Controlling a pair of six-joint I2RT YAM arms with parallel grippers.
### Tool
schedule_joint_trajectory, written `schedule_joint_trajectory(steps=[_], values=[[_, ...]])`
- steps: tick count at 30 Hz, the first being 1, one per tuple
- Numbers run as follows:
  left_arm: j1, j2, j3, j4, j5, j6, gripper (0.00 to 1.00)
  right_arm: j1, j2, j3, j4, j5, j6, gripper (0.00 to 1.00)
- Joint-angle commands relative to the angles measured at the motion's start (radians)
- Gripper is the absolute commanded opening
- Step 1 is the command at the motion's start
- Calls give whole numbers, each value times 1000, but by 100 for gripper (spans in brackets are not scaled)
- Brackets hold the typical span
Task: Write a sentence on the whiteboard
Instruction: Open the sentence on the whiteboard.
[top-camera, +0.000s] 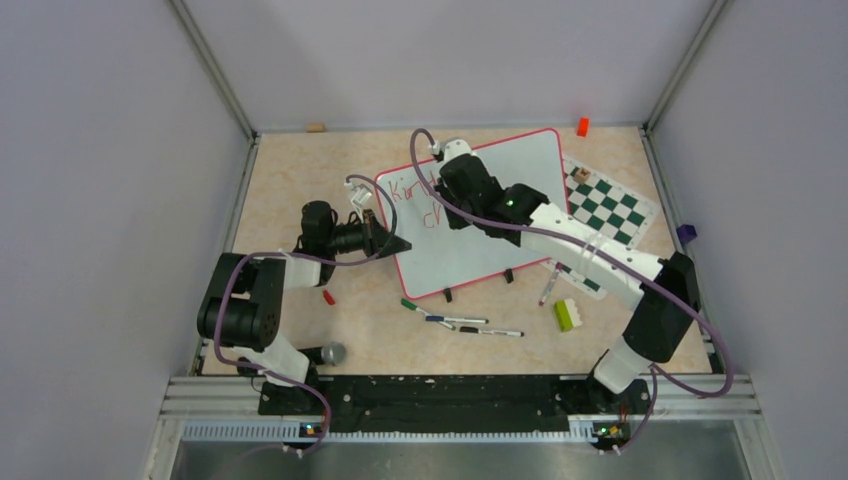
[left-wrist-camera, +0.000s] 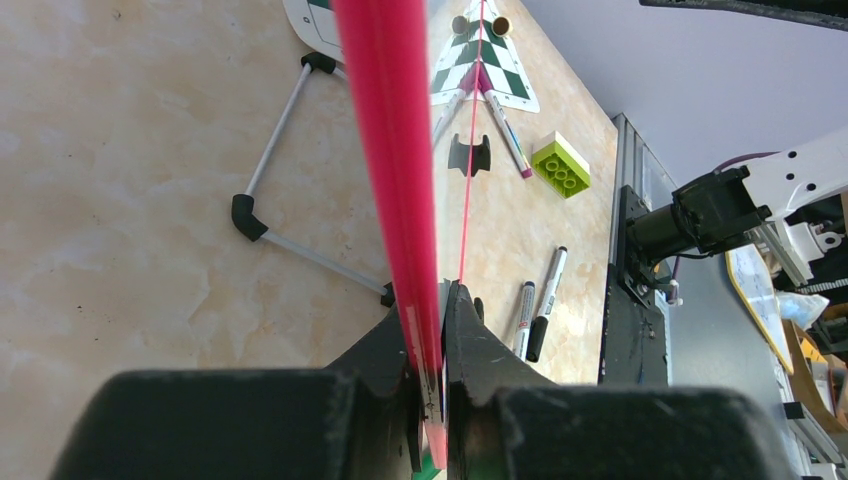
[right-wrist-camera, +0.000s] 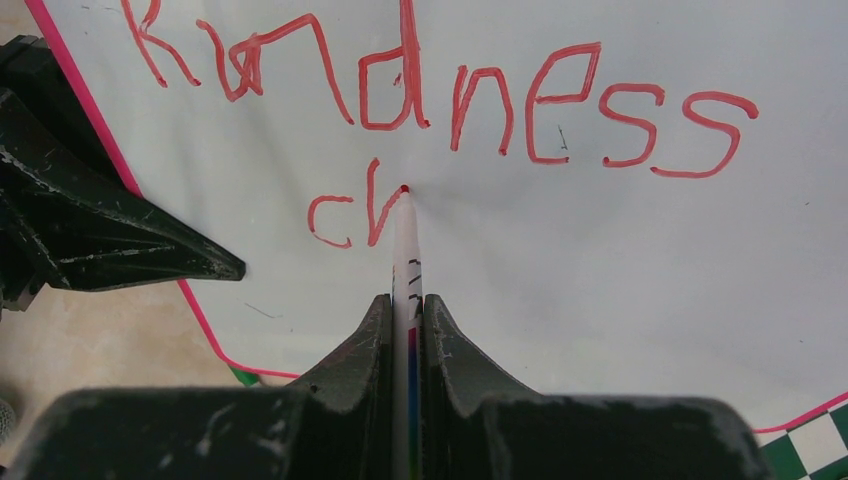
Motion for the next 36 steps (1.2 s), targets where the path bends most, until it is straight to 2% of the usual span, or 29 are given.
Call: schedule_joint_trajectory(steps=[1,16,36], values=[[-2,41,-34,-87,-190,125,0,-24,2,28,24,12,-12,0],[-3,43,-34,-86,-188,125,0,-26,-56,-85,-2,-58,17,0],[-2,41,-34,-85,-186,124,0,-77,-120,-27,-5,-69,8,0]])
